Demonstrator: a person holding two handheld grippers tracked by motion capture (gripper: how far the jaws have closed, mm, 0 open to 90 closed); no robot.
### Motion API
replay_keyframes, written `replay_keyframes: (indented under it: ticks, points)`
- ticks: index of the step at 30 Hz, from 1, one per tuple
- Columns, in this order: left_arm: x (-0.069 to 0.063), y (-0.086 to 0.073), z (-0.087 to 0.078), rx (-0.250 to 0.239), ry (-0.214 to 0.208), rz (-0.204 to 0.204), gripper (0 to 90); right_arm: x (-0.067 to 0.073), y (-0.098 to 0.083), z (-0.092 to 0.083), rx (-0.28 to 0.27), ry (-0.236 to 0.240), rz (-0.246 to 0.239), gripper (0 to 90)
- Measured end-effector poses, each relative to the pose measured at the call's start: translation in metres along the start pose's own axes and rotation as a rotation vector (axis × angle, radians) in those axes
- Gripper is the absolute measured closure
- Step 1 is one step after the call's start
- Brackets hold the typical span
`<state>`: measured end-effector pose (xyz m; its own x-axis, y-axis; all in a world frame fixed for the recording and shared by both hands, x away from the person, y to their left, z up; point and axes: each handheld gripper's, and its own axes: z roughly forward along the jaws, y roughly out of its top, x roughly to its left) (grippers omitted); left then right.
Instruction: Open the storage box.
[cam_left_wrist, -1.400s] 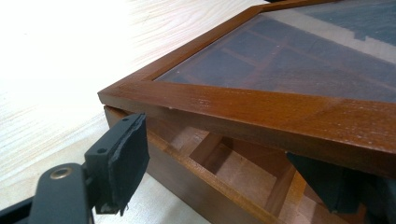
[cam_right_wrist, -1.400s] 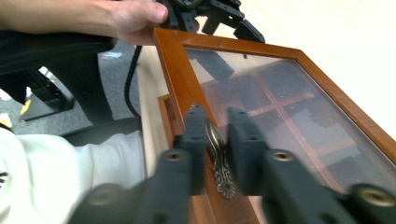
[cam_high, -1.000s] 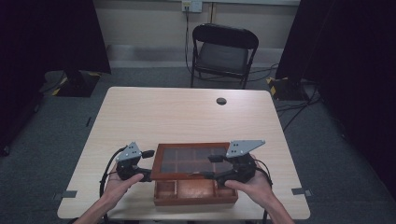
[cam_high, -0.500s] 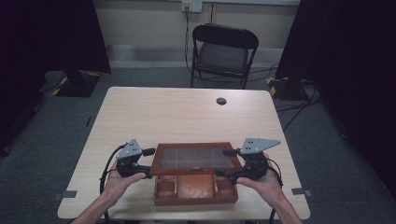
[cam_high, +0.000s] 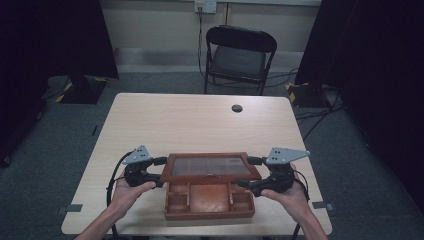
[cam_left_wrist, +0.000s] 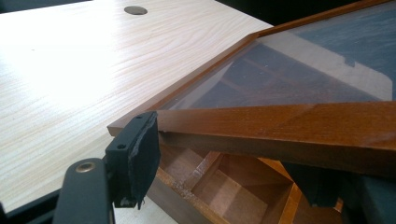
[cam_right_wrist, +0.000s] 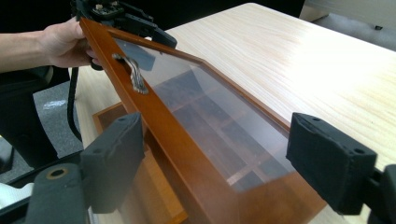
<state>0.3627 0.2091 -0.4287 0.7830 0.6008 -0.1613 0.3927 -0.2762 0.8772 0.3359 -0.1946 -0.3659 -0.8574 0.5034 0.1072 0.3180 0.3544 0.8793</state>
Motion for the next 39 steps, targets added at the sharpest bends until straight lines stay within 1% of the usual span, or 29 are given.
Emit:
replay_keyframes:
  ticks: [4,5,8,11,13,17,19,22,25,27,28,30,31,33,37,39]
  points:
    - [0.002,0.003,-0.001,-0.012,-0.002,-0.013,31.6,-0.003,-0.002,-0.001,0.005,-0.009,0.002,16.4]
    - [0.002,0.003,-0.001,-0.021,-0.003,-0.024,32.0,-0.003,-0.003,-0.001,0.002,-0.013,0.002,16.3]
    - [0.003,0.004,-0.001,-0.012,-0.006,-0.026,32.3,-0.005,-0.004,0.0,0.011,-0.036,-0.006,17.1]
    - [0.002,0.006,-0.002,-0.008,0.001,-0.016,33.3,-0.008,-0.005,0.002,0.014,-0.043,0.001,17.6]
    - [0.003,0.008,-0.002,0.001,-0.001,-0.01,33.5,-0.01,-0.006,0.003,0.013,-0.05,0.001,18.7]
    - [0.005,0.011,-0.003,-0.006,-0.011,-0.023,34.5,-0.014,-0.007,0.004,0.004,-0.059,0.006,20.8]
    - [0.006,0.013,-0.003,-0.009,-0.01,-0.019,35.3,-0.017,-0.007,0.005,-0.001,-0.062,0.012,21.6]
    - [0.006,0.014,-0.003,-0.017,-0.01,-0.027,35.9,-0.022,-0.006,0.006,-0.005,-0.066,0.024,23.3]
    - [0.007,0.014,-0.004,-0.015,-0.01,-0.031,36.2,-0.025,-0.006,0.007,-0.015,-0.066,0.032,26.2]
    - [0.007,0.014,-0.004,-0.018,-0.009,-0.035,36.5,-0.028,-0.006,0.009,-0.017,-0.066,0.035,26.4]
    - [0.008,0.015,-0.004,-0.018,-0.007,-0.033,37.2,-0.029,-0.006,0.009,-0.016,-0.072,0.038,27.9]
    - [0.009,0.017,-0.004,-0.017,-0.012,-0.028,37.7,-0.031,-0.006,0.011,-0.021,-0.067,0.042,29.1]
    - [0.009,0.018,-0.004,-0.014,-0.01,-0.018,38.4,-0.032,-0.006,0.012,-0.024,-0.064,0.044,30.3]
    - [0.01,0.021,-0.004,-0.013,-0.009,-0.012,39.9,-0.034,-0.005,0.014,-0.032,-0.062,0.048,34.6]
    - [0.013,0.024,-0.003,-0.024,-0.02,-0.014,41.9,-0.039,-0.005,0.015,-0.05,-0.064,0.059,38.2]
    - [0.013,0.025,-0.003,-0.024,-0.02,-0.015,42.4,-0.041,-0.005,0.015,-0.05,-0.058,0.067,39.8]
